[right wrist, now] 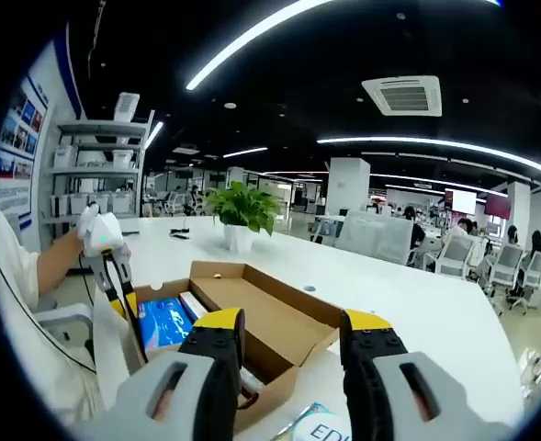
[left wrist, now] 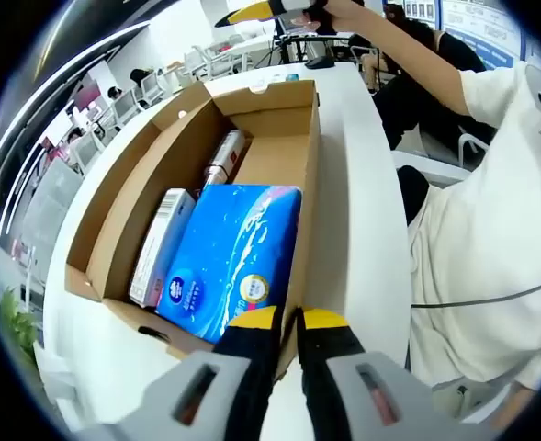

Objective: Operate the shoe box by opening the lid, removing the specified soft item, and placing it in the target area until the item is outside and the box remains undamaged.

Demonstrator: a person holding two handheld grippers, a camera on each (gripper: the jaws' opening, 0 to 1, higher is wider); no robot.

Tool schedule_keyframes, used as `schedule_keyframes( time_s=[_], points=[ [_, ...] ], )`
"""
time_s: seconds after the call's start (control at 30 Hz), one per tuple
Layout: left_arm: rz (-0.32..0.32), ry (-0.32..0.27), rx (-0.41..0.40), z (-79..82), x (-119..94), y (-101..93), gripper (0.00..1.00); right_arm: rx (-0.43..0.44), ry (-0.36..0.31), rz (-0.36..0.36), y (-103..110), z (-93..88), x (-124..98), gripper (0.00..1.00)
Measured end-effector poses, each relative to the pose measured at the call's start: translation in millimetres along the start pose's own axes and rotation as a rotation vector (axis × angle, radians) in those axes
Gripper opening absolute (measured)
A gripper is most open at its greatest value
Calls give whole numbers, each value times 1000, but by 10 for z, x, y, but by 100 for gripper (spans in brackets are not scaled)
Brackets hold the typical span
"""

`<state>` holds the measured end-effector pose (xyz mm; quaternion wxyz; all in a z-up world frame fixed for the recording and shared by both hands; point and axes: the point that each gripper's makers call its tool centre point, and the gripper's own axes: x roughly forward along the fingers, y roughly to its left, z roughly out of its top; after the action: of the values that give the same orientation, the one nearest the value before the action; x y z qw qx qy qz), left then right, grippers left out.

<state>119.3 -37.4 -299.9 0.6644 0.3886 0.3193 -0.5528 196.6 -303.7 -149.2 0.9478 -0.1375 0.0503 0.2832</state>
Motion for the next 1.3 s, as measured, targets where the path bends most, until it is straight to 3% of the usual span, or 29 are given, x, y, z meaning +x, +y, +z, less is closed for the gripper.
schedule_keyframes(
  time_s=[0.07, 0.17, 0.3, 0.37, 0.43, 0.53, 0.67, 0.8, 1.03, 1.2, 1.3],
  points=[
    [-1, 3, 1, -2, 0, 1, 8, -36, 36, -17, -17, -51, 29, 36],
    [-3, 2, -1, -1, -1, 2, 8, -80, 36, -8, 87, -28, 50, 36],
    [-6, 2, -1, -1, -1, -1, 7, -64, 16, 16, 233, -16, 92, 32],
    [-6, 3, -1, -1, 0, -2, 7, -83, 35, 9, 291, -87, 134, 32],
    [-5, 3, -2, 0, 1, -2, 8, -46, 52, 3, 317, -159, 167, 31],
    [-6, 5, -3, 2, 4, -4, 8, -53, 57, 46, 462, -199, 240, 30],
    [-4, 4, -4, 4, 4, -4, 8, -98, 160, 72, 594, -393, 305, 30],
    [-8, -4, -2, 6, 1, -3, 7, 27, 207, 80, 651, -528, 355, 28],
    [-13, -28, -11, 21, -2, 1, 7, -80, 266, 78, 760, -594, 460, 27],
    [-16, -47, -13, 28, -8, 0, 7, -61, 264, 137, 907, -624, 514, 26],
    [-19, -43, -12, 28, -6, 3, 7, -100, 325, 135, 929, -703, 537, 28]
  ],
)
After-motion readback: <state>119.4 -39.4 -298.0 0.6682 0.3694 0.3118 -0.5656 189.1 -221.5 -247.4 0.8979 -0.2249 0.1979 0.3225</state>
